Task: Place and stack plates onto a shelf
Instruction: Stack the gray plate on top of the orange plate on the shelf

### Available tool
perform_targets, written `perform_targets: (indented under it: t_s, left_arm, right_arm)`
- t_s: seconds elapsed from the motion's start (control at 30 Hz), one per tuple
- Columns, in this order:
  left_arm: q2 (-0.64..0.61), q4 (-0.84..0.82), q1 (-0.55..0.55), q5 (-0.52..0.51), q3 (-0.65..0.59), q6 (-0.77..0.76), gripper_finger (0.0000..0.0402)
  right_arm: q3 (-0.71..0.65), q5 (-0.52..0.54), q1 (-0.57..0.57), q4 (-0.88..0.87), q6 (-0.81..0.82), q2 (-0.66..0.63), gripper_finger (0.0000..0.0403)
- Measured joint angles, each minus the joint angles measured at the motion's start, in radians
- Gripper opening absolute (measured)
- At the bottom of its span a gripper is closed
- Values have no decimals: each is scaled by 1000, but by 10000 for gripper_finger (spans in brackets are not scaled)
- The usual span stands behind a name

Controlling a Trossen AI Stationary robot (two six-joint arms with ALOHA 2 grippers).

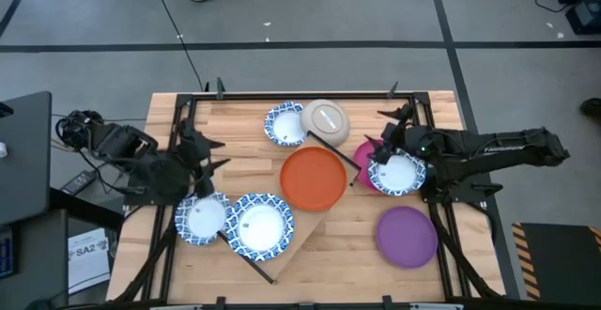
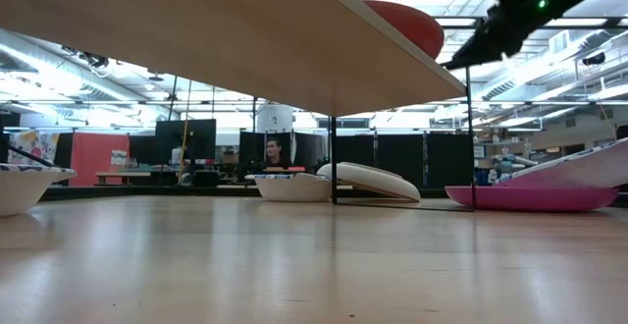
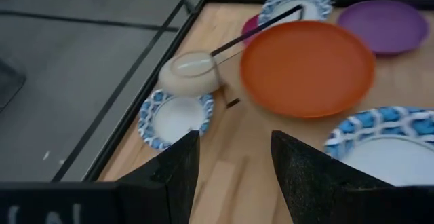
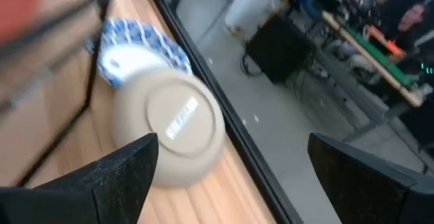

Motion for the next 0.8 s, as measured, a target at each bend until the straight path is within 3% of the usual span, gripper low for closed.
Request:
perform_targets:
  t_s: [0.3, 0.57, 0.8]
  left_arm:
    - [-148, 169, 183, 120, -266, 49, 189]
    - [-248, 289, 282, 219, -397, 105, 189]
    - [-264, 297, 289, 224, -410, 107, 189]
  right_arm:
    - [0, -216, -186, -32, -71, 36, 385]
    - [-7, -300, -247, -10, -85, 127, 384]
    - [-165, -321, -272, 321, -169, 154, 384]
